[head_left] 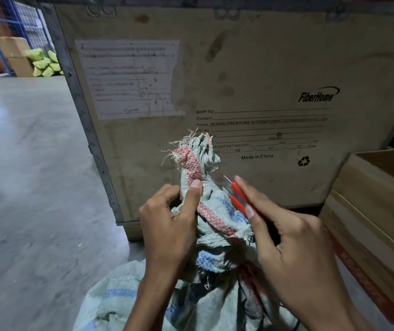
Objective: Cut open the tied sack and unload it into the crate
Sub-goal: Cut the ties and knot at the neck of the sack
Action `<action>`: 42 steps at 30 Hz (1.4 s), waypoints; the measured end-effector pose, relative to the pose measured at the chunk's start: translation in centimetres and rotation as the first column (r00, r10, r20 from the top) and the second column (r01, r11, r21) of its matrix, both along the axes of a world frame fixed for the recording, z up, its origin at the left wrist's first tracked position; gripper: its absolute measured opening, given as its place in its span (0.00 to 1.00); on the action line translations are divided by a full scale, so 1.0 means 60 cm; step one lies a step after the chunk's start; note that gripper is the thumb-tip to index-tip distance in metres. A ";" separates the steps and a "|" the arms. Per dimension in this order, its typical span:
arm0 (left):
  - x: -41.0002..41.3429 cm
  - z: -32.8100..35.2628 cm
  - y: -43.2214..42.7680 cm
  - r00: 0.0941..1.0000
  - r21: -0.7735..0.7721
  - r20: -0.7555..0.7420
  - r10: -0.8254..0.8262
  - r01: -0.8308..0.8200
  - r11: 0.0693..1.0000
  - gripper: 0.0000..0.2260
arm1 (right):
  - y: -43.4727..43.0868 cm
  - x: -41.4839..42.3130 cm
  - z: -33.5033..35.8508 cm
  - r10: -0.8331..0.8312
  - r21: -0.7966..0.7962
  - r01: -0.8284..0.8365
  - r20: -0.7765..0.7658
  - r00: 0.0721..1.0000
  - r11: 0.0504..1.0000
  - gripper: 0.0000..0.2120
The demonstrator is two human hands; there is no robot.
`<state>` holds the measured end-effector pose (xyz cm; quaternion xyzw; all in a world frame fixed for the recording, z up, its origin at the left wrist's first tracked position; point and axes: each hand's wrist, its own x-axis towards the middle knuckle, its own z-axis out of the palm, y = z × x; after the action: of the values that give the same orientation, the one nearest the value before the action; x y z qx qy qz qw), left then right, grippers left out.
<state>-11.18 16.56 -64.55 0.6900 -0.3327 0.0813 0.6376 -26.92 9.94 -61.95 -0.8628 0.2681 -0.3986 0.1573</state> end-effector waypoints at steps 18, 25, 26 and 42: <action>0.011 0.013 0.017 0.901 -0.211 -0.353 -0.253 0.187 0.959 0.37 | 0.026 0.016 -0.004 0.039 -0.044 -0.036 0.083 0.996 0.998 0.25; 0.007 0.021 0.018 0.923 -0.217 -0.310 -0.228 0.165 0.962 0.38 | 0.033 0.018 0.000 0.042 -0.092 -0.033 0.102 0.994 0.995 0.24; 0.005 0.021 0.019 0.938 -0.196 -0.287 -0.194 0.141 0.970 0.36 | 0.033 0.017 0.002 0.034 -0.094 -0.025 0.091 0.995 0.995 0.24; 0.005 0.017 0.029 0.967 -0.088 0.240 0.084 -0.064 0.994 0.26 | 0.068 -0.009 0.056 -0.150 -0.175 0.119 -0.174 0.973 0.977 0.31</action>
<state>-10.88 18.30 -63.55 0.6607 -0.3791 0.2023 0.6155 -27.49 14.03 -58.59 -0.8860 0.3060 -0.3467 0.0331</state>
